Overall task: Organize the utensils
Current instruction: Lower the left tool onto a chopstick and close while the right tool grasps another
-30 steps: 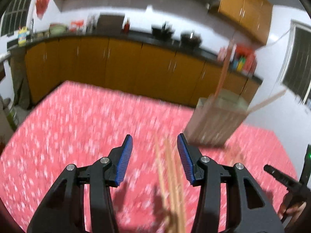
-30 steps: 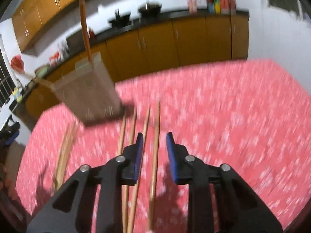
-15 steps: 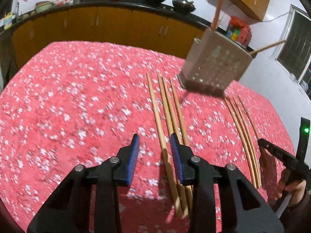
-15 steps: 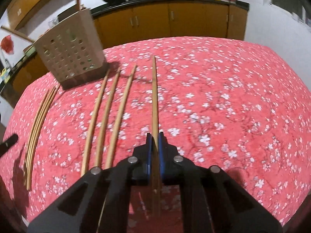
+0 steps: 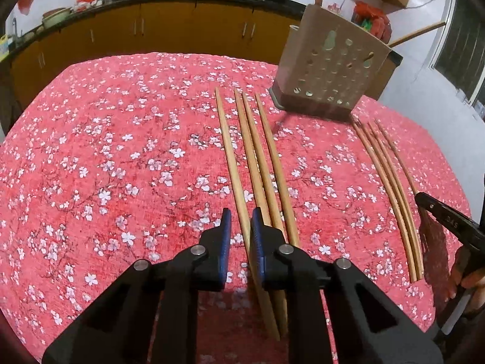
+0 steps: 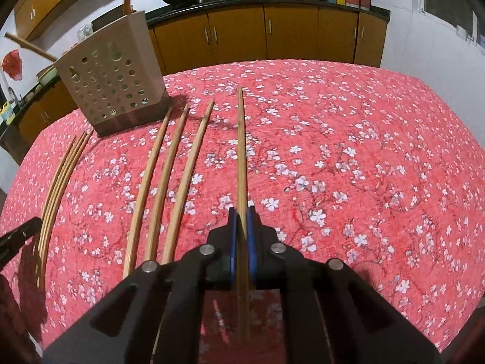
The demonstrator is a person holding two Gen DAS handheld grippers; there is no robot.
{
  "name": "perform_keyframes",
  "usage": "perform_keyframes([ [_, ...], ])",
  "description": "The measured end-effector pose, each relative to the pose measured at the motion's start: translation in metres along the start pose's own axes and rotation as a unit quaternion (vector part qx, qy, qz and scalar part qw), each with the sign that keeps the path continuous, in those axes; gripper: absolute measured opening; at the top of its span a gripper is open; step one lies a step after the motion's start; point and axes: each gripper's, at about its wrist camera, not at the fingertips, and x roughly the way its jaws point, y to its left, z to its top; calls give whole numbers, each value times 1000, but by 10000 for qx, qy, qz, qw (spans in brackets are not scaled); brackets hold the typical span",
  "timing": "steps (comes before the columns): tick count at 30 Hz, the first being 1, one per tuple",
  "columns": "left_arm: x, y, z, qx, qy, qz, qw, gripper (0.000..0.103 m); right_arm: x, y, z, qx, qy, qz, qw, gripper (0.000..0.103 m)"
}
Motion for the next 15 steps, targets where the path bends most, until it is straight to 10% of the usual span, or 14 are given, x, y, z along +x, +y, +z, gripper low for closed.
perform_keyframes([
  [15, 12, 44, 24, -335, -12, 472, 9983, 8, 15, -8, 16, -20, -76, -145, 9999, 8],
])
